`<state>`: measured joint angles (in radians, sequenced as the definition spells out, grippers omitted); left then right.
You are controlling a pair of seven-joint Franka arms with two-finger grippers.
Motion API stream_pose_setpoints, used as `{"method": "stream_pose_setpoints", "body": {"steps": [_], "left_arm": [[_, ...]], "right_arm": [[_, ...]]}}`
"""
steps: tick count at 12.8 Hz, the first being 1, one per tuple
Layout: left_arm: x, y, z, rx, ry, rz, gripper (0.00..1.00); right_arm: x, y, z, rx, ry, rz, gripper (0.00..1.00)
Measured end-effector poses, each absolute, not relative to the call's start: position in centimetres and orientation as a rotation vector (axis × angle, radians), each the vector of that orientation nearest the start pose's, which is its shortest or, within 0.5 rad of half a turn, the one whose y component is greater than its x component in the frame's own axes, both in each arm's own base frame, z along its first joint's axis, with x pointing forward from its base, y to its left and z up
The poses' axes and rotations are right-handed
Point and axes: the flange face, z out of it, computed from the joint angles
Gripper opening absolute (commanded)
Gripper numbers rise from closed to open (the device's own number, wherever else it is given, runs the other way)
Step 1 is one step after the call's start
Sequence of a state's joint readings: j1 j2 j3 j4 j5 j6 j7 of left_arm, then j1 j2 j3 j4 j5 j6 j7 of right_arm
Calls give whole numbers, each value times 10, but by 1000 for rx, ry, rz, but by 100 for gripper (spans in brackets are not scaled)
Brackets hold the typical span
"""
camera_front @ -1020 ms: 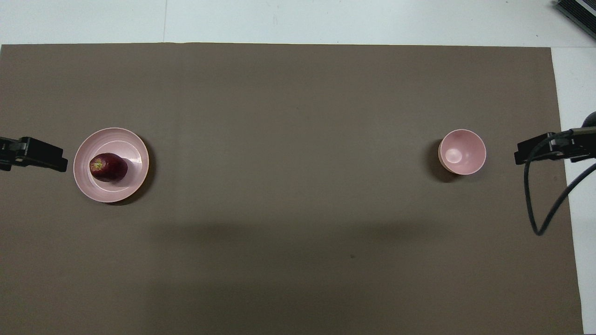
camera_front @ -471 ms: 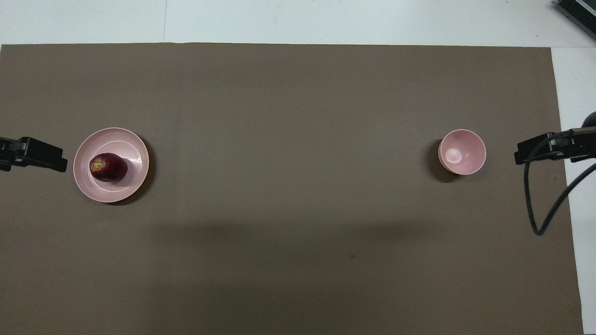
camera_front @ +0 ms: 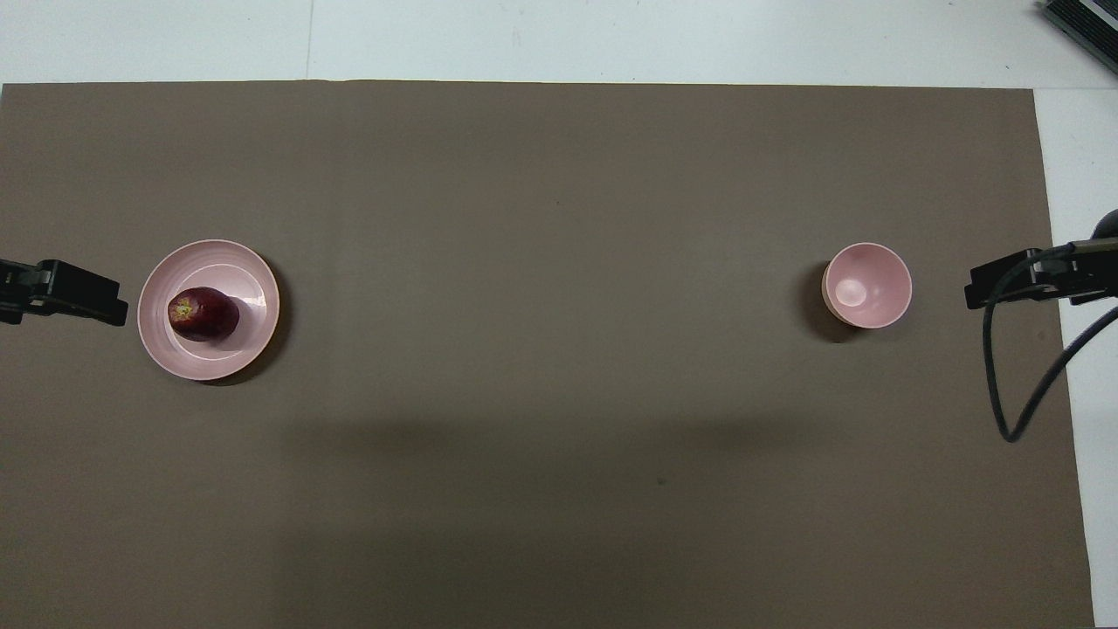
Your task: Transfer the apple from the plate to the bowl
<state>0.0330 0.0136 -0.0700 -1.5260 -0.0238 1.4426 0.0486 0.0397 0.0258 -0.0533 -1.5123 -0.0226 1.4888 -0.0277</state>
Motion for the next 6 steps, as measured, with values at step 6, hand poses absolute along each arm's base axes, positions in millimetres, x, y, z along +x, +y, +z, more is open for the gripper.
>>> {"method": "stream_pose_setpoints", "body": {"steps": [6], "left_arm": [[544, -23, 627, -3160, 139, 164, 100]], "right_arm": [[554, -10, 631, -3163, -20, 79, 100]]}}
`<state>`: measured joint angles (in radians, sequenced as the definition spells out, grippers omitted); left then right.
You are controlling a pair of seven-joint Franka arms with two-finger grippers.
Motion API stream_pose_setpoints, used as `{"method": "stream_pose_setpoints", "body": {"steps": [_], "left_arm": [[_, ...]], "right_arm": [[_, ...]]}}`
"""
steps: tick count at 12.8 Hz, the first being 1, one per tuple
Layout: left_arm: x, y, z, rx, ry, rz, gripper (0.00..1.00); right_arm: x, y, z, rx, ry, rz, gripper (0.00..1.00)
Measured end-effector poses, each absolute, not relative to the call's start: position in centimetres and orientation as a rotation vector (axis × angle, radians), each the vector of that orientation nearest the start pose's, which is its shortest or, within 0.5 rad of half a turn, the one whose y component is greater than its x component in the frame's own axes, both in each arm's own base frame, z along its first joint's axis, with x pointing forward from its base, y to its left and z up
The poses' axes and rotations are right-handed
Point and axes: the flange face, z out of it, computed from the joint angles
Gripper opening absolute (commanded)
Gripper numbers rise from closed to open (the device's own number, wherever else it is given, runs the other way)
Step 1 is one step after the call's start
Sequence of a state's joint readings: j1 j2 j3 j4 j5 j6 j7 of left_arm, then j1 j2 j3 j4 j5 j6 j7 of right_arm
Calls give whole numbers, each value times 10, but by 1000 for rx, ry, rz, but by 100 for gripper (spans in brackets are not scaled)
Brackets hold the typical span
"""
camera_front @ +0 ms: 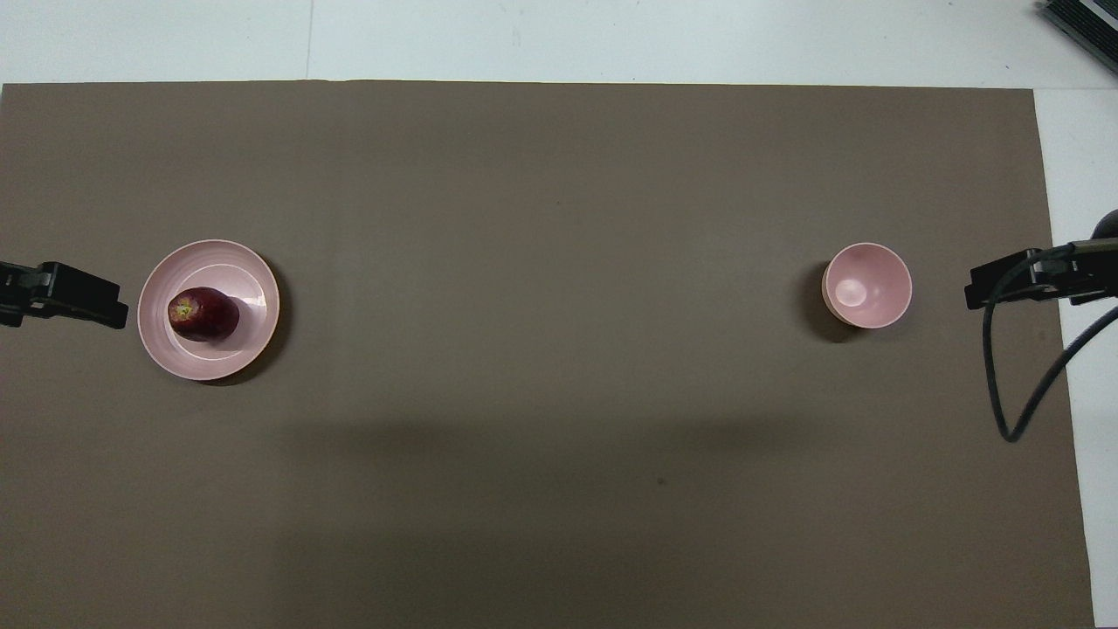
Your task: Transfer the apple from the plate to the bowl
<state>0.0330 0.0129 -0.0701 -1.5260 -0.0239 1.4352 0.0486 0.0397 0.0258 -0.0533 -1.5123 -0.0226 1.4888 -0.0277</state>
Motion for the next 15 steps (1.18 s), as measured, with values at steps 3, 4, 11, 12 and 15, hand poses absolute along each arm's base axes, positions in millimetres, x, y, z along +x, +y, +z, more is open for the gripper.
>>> {"method": "stream_pose_setpoints", "body": {"steps": [3, 4, 11, 12, 15], "left_arm": [[543, -23, 626, -3159, 139, 169, 100], [542, -23, 625, -3159, 138, 174, 100], [542, -18, 598, -3159, 121, 152, 100], [545, -17, 587, -3160, 116, 136, 100], [552, -9, 556, -3163, 90, 87, 100]], "right_arm": [[554, -10, 631, -3163, -20, 79, 100], [554, -10, 631, -3163, -20, 79, 100], [554, -10, 631, -3163, -20, 79, 100], [554, -10, 631, -3163, -20, 79, 100], [554, -10, 631, -3163, -20, 79, 100]]}}
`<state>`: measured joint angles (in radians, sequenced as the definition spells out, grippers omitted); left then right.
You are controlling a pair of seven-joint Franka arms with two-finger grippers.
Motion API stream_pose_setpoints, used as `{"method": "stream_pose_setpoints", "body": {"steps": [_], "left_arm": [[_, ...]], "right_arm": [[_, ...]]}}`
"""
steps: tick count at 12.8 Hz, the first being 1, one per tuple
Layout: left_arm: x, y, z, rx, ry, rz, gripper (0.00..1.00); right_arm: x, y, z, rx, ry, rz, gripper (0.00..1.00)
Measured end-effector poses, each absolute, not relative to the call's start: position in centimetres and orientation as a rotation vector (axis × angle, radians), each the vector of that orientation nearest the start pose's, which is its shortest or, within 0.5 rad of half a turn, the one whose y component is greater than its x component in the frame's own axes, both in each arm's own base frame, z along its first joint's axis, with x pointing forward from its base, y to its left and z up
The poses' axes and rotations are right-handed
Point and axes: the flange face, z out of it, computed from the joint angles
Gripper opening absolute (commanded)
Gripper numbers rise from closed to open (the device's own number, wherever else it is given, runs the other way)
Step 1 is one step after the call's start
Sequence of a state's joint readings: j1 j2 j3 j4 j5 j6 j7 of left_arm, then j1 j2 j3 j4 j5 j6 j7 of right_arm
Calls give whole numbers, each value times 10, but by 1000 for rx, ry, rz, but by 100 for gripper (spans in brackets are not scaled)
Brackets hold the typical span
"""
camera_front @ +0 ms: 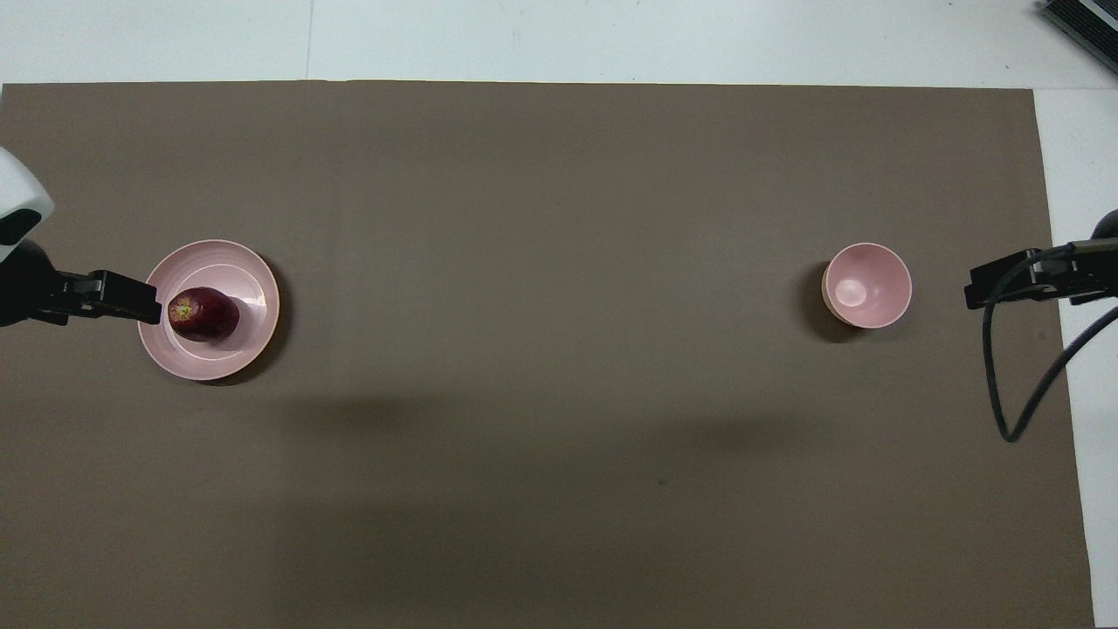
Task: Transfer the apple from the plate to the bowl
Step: 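Reach the left gripper down to the red apple on the plate and grasp it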
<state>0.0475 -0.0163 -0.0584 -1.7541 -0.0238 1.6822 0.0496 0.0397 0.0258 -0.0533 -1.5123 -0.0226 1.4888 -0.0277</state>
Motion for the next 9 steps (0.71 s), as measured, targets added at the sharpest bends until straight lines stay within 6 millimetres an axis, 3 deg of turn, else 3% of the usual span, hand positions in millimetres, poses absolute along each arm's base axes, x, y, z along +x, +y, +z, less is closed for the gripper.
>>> {"method": "stream_pose_setpoints", "body": {"steps": [5, 9], "left_arm": [[556, 13, 519, -3164, 33, 21, 100], [560, 22, 473, -3162, 8, -24, 100]], "right_arm": [[554, -10, 631, -3163, -20, 79, 100], [554, -10, 631, -3163, -20, 79, 100]]}}
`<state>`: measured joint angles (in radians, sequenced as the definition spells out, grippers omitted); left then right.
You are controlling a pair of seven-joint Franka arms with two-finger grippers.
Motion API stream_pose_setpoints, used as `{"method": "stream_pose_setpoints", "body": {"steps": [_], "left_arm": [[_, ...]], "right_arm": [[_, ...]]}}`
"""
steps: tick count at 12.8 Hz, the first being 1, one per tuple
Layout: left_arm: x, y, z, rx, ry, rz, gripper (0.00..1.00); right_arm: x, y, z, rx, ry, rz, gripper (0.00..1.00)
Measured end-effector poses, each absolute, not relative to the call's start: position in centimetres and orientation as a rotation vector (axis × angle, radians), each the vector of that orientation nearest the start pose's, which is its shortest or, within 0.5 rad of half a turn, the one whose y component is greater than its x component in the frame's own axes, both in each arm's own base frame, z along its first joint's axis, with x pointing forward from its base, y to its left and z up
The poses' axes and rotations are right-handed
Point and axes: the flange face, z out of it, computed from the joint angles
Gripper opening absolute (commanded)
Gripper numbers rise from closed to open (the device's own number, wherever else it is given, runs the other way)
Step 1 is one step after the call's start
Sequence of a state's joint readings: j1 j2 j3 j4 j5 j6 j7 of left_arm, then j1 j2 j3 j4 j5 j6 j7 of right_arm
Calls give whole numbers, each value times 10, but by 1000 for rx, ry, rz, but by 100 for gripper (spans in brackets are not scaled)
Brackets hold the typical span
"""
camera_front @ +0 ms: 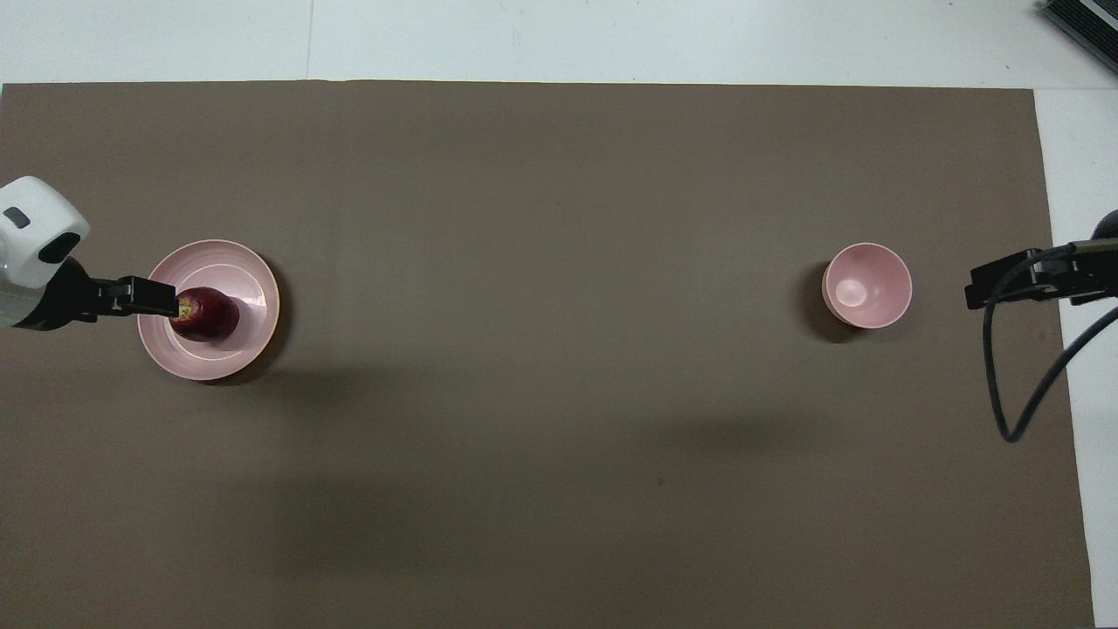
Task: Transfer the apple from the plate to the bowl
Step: 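Reach the left gripper down to the red apple on the plate and grasp it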
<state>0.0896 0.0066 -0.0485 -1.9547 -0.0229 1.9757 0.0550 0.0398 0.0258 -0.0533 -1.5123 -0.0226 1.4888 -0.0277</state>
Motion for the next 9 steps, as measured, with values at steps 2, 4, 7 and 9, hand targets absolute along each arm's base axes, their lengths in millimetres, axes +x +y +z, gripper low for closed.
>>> {"method": "stream_pose_setpoints", "body": {"steps": [2, 4, 7, 9], "left_arm": [[567, 23, 448, -3163, 4, -26, 100], [575, 25, 420, -3163, 0, -44, 100], [579, 27, 383, -3160, -1, -72, 100], [581, 29, 367, -3154, 1, -78, 100]], "right_arm": [[554, -10, 631, -3163, -20, 79, 100], [554, -10, 631, -3163, -20, 79, 100], [554, -10, 631, -3163, -20, 79, 100], [554, -10, 631, -3163, -20, 79, 100]]}}
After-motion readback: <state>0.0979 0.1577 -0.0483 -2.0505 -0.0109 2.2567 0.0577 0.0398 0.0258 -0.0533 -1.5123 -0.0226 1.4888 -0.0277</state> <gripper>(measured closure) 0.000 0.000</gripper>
